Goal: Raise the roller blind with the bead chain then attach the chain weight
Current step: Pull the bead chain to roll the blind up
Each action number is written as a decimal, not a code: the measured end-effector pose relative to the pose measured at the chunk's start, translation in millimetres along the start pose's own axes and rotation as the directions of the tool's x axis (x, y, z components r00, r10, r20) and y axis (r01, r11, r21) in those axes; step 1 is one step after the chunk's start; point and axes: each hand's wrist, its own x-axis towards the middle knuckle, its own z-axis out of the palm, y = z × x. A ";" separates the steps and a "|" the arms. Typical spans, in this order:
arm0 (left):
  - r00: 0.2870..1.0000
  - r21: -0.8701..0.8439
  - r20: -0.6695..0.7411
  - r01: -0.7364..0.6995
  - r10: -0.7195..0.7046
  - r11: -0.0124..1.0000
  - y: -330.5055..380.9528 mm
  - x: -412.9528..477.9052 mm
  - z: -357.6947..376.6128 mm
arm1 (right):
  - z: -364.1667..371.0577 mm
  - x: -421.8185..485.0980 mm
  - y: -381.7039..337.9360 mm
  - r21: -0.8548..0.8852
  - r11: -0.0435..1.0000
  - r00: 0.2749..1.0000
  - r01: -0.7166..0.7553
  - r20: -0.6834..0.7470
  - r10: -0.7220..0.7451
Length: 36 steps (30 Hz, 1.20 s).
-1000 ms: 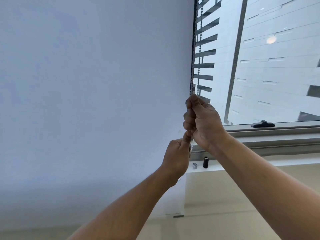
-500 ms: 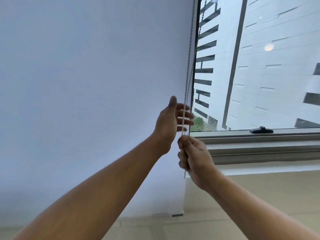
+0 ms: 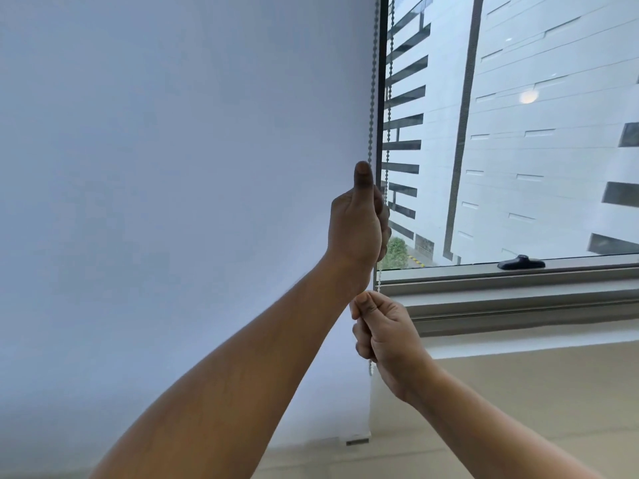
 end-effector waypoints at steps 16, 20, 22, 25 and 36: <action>0.973 0.255 -0.143 0.215 -0.183 0.943 -121.0 -45.8 -31.3 | -50.3 -7.8 26.8 -0.947 0.044 0.904 0.318 0.317 0.288; 0.974 0.243 -0.154 0.198 -0.164 0.950 -122.3 -44.9 -31.5 | -62.0 22.9 -18.3 -0.966 0.013 0.897 0.257 0.244 0.368; 0.975 0.244 -0.150 0.197 -0.164 0.949 -123.5 -46.0 -32.4 | -61.6 43.3 -41.6 -0.962 0.250 0.946 0.111 0.179 0.271; 0.974 0.237 -0.134 0.211 -0.183 0.948 -124.5 -47.3 -30.6 | -51.4 64.3 -68.5 -0.527 0.848 0.990 -0.051 0.085 0.112; 0.988 0.280 -0.074 0.154 -0.139 0.948 -134.9 -43.7 -30.9 | -20.6 71.7 -62.3 0.374 0.926 0.997 0.042 0.045 -0.064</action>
